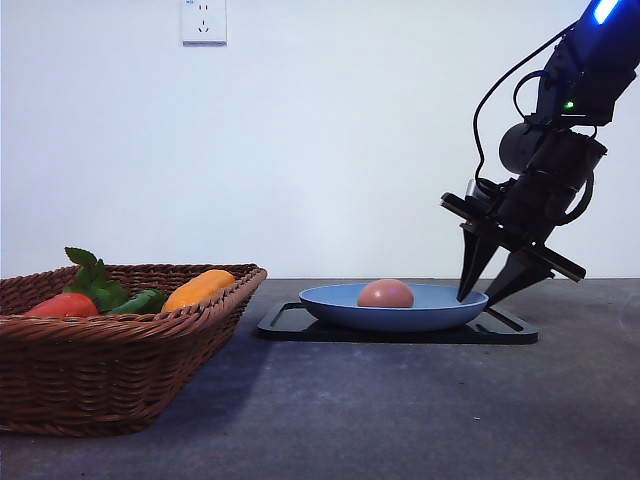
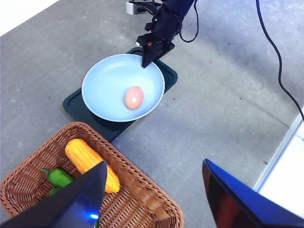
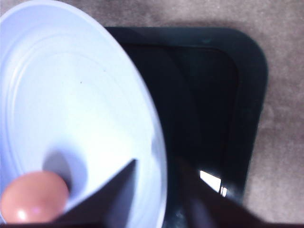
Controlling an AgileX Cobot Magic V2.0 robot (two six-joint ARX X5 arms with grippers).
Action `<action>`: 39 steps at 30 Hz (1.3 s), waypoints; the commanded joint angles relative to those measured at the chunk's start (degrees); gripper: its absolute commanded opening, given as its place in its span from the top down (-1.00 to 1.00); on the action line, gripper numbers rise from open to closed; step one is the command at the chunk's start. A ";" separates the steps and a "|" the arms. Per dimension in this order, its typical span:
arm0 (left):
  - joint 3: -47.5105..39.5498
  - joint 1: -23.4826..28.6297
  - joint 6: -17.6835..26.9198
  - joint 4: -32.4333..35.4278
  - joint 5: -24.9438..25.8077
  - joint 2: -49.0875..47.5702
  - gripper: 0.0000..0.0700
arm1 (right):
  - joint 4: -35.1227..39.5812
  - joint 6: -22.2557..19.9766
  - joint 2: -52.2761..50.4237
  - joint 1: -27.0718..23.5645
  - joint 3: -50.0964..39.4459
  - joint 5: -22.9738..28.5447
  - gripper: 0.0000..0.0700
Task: Transfer egg from basket to plate and serve
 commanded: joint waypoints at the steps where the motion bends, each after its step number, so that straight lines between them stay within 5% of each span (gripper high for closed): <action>1: 1.20 -0.22 -0.47 0.47 -0.20 0.57 -0.16 | -0.16 0.47 1.33 -0.03 1.69 0.09 0.27; 14: 1.20 0.45 1.06 1.16 -0.20 0.70 -0.12 | -15.29 -6.35 -1.72 -3.00 9.33 2.11 0.33; 19: 1.20 1.71 2.50 2.68 -0.20 1.48 0.11 | -19.19 -7.51 -8.35 -3.26 9.48 9.63 0.59; 22: 1.20 3.06 3.25 3.39 -0.21 2.10 0.42 | -20.22 -8.02 -13.77 -2.57 9.40 13.70 0.79; 26: 1.20 5.27 5.45 3.50 -0.20 2.99 1.00 | -20.16 -9.23 -22.00 0.86 9.01 20.33 1.00; 32: 1.14 11.10 6.84 3.63 -0.17 3.23 1.00 | -18.71 -10.48 -34.44 7.33 4.59 31.52 1.00; 39: -1.22 21.68 6.03 5.29 1.30 1.31 1.00 | -5.51 -10.70 -50.29 13.66 -12.41 35.25 1.00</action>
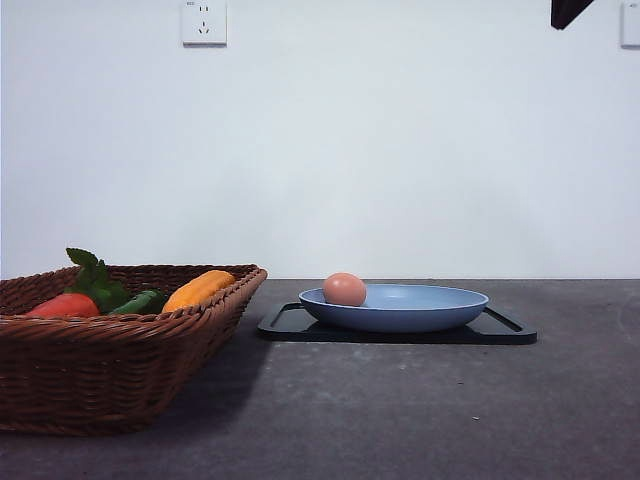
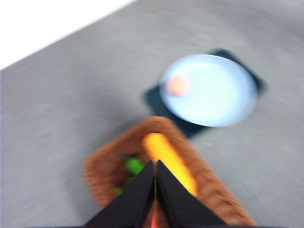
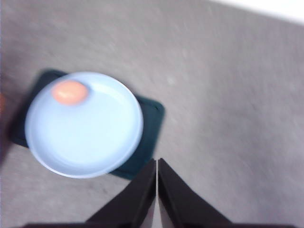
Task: Transfer egg from basket to plate and serve
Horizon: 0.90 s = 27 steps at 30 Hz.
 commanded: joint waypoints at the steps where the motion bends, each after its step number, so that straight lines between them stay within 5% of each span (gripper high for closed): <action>1: -0.81 1.58 -0.08 1.65 1.29 -0.95 1.00 | 4.76 -0.50 -3.28 1.42 -4.89 0.87 1.00; 18: -41.56 8.02 -7.19 31.85 2.33 -28.48 1.00 | 45.78 -0.34 -34.71 7.69 -56.53 6.37 1.00; 27: -48.50 8.02 -10.14 33.43 2.37 -36.00 1.00 | 51.02 1.06 -38.90 7.82 -62.96 6.85 1.00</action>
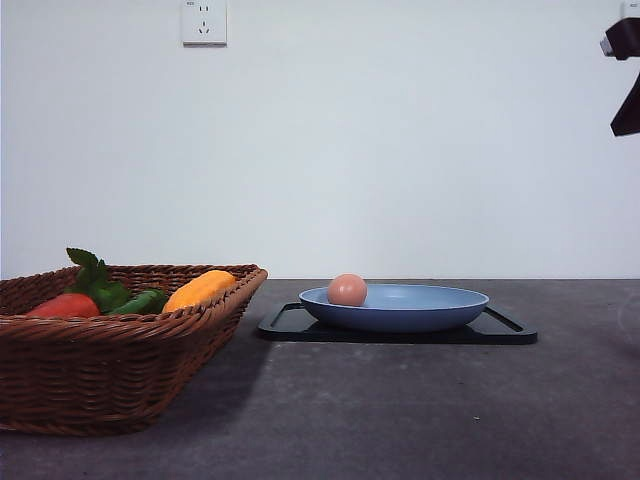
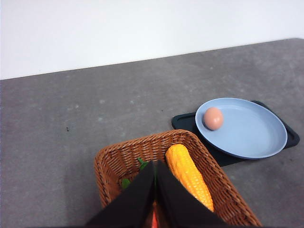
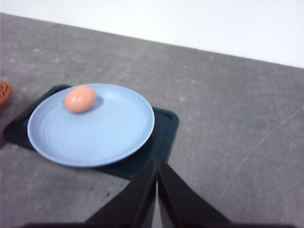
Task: Transfer egg from basket to plate and serve
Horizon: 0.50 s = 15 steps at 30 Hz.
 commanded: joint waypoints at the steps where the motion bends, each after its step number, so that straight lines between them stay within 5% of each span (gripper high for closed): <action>1: 0.83 -0.11 -0.85 0.48 0.00 0.29 1.00 | 0.77 0.64 0.11 0.35 0.59 0.14 1.00; 15: 0.83 -0.11 -0.85 0.69 0.00 1.93 1.00 | 2.80 0.64 0.13 0.35 0.59 0.13 1.00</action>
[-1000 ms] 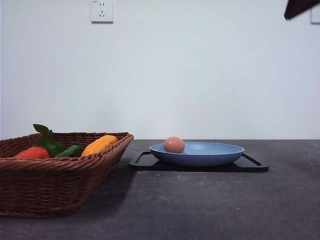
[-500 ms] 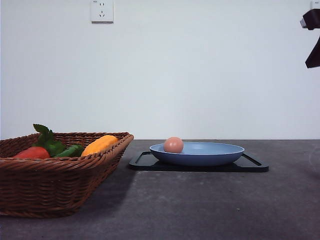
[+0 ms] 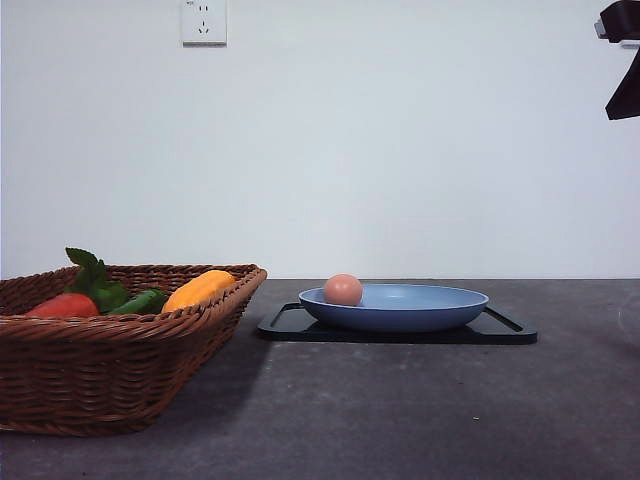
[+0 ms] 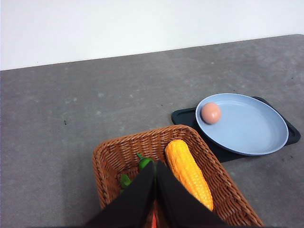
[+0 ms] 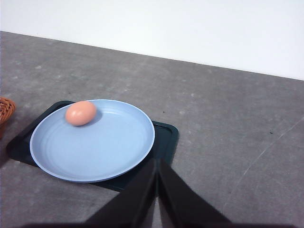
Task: Transfer egg from basket to plate and serve
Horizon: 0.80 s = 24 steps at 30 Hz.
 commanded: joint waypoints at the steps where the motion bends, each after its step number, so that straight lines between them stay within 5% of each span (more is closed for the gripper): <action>1: 0.83 -0.11 -0.40 0.37 0.00 0.32 1.00 | 0.63 0.59 0.12 0.34 0.55 0.13 1.00; 12: -1.27 7.74 0.38 -0.79 -0.18 -13.52 1.00 | 0.62 0.59 0.12 0.33 0.55 0.13 1.00; 24: -20.05 19.73 -1.56 7.37 0.05 -26.88 1.00 | 0.61 0.59 0.12 0.33 0.55 0.13 1.00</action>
